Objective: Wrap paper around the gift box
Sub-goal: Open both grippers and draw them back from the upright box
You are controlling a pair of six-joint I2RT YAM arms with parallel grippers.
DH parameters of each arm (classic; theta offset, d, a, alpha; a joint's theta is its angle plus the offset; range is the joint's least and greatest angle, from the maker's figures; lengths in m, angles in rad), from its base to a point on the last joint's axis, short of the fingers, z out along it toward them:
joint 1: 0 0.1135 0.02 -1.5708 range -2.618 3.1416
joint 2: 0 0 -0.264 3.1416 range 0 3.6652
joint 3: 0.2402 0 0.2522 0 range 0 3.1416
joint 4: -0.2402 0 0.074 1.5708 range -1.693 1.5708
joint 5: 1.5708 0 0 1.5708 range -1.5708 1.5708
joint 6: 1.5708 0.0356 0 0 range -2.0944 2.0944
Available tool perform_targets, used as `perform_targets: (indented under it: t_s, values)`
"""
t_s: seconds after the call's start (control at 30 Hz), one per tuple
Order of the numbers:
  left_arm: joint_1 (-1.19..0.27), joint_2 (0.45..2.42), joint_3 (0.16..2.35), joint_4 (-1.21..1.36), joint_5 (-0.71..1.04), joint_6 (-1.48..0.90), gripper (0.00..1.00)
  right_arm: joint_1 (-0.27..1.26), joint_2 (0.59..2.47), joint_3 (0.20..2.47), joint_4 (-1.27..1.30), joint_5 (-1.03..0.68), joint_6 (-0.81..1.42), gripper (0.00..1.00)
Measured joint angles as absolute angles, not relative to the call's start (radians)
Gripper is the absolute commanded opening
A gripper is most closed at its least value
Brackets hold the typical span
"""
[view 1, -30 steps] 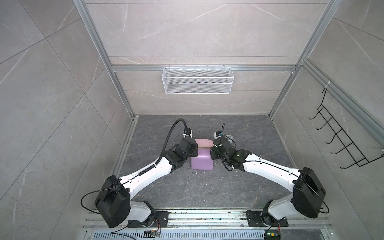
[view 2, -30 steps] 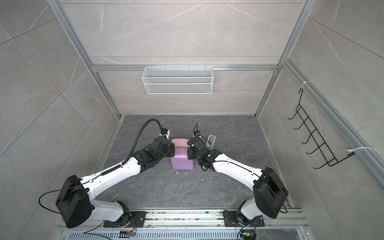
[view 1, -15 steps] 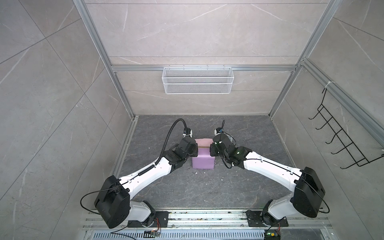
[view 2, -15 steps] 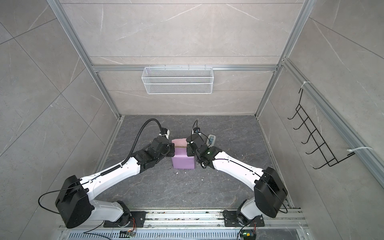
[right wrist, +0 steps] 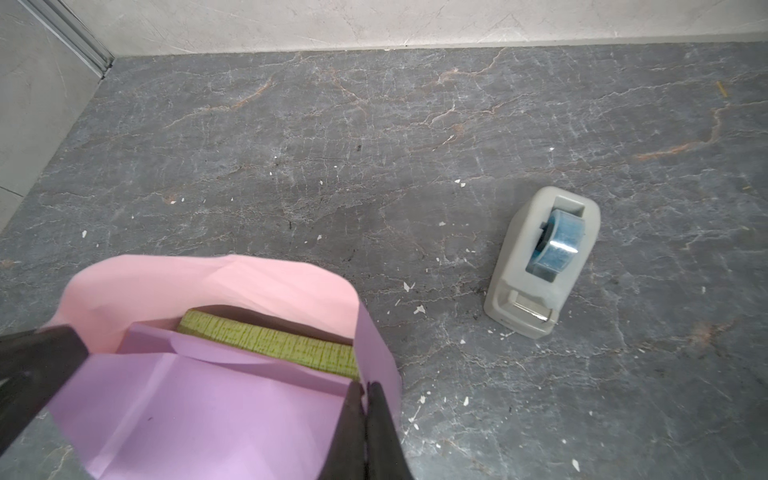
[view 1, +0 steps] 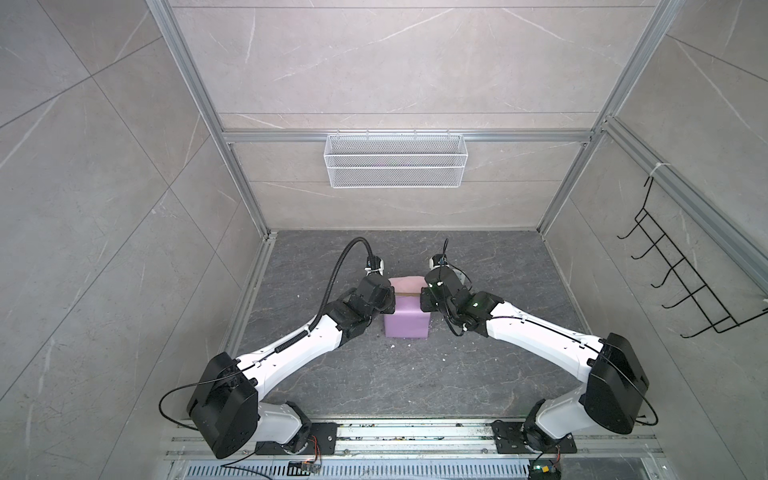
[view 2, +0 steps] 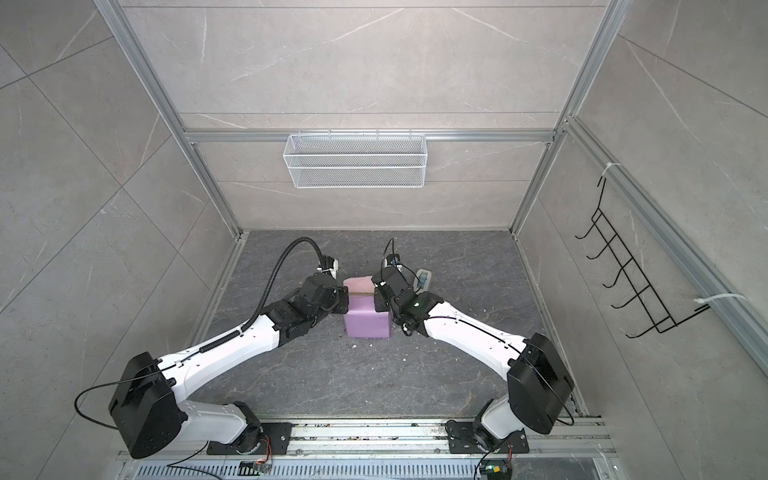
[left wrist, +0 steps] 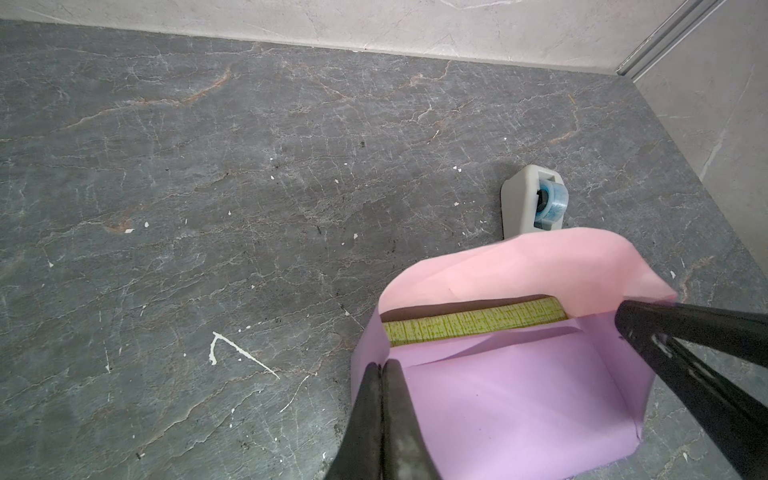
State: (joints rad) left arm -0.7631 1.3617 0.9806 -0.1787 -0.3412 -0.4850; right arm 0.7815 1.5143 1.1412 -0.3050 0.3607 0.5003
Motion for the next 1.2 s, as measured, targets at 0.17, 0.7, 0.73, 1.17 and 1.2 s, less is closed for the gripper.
perform_targets:
  t_s: [0.17, 0.7, 0.73, 1.17, 1.2]
  values:
    - [-0.763, 1.357, 0.976, -0.178, -0.343, -0.485, 0.00, 0.781, 1.512, 1.147, -0.321, 0.363, 0.478, 0.36]
    - [-0.763, 1.303, 0.963, -0.174, -0.337, -0.501, 0.49, 0.716, 1.254, 1.094, -0.419, 0.353, 0.428, 0.55]
    - [-0.763, 1.295, 0.961, -0.175, -0.337, -0.501, 0.54, 0.714, 1.254, 1.090, -0.419, 0.347, 0.425, 0.56]
    - [-0.635, 1.151, 0.819, -0.176, -0.083, -0.528, 0.79, 0.465, 1.271, 1.074, -0.442, -0.007, 0.398, 0.82]
    - [-0.635, 1.167, 0.819, -0.173, -0.068, -0.532, 0.80, 0.446, 1.280, 1.069, -0.439, -0.037, 0.401, 0.85]
